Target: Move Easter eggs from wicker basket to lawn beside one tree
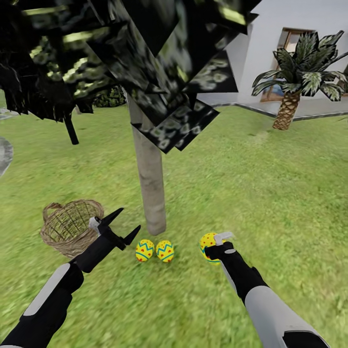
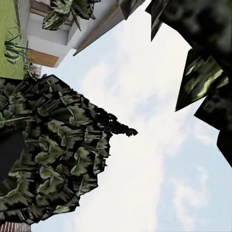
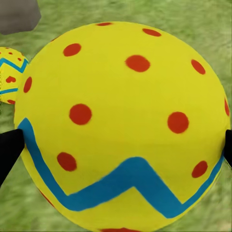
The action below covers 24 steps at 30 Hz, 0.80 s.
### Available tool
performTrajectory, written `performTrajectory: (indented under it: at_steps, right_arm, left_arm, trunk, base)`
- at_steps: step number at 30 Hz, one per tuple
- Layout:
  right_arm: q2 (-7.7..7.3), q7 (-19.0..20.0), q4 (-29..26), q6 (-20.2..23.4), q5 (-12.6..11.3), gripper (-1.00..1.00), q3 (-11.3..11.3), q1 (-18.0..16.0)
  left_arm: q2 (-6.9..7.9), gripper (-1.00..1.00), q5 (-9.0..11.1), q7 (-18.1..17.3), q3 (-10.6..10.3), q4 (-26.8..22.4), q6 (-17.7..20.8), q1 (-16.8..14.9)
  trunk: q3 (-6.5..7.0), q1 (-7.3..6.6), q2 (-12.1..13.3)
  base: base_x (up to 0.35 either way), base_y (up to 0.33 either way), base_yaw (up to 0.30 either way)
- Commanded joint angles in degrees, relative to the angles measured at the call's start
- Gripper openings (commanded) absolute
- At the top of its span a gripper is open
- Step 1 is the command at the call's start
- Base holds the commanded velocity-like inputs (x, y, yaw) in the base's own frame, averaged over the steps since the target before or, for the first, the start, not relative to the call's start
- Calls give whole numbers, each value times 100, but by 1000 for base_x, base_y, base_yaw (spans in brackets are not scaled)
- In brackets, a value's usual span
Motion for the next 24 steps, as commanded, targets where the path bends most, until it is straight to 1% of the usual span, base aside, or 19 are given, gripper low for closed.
performTrajectory:
  at_steps: [1,4,8,10,11,12,13,17,24]
  right_arm:
    - [23,3,-12,32,46,-100,-10,1]
    - [43,-3,-12,31,46,-100,-9,3]
    - [44,-1,-19,31,46,-100,-15,0]
    - [110,-66,46,-34,20,-100,51,-65]
    - [143,-54,78,-66,11,-100,84,-97]
    - [119,-20,110,-50,7,-100,103,-81]
    - [120,12,76,-18,4,-100,110,-48]
    - [153,95,-52,39,2,-100,115,-14]
    - [155,94,-95,31,2,-100,115,-13]
  left_arm:
    - [5,100,-7,-34,-13,4,5,-6]
    - [5,100,-7,-33,-13,4,6,-6]
    - [5,100,-7,-34,-13,-4,3,-6]
    - [-61,100,13,-43,-14,-14,6,60]
    - [-61,100,12,-43,-14,-14,6,72]
    - [-64,100,13,-45,-14,-17,6,74]
    - [-97,100,11,-47,-14,-25,6,79]
    - [-134,100,11,-44,-13,-31,6,82]
    - [-136,100,3,-43,-13,-31,4,82]
  trunk:
    - [-2,2,-2]
    - [2,2,-2]
    - [3,2,-2]
    - [3,2,-2]
    - [3,2,-2]
    - [3,2,-2]
    - [3,2,-2]
    - [3,2,-2]
    - [-123,155,-282]
  base:
    - [228,-248,292]
    - [228,-248,208]
    - [228,-251,58]
    - [0,0,0]
    - [0,0,0]
    - [0,0,0]
    - [0,0,0]
    - [0,0,0]
    - [0,0,0]
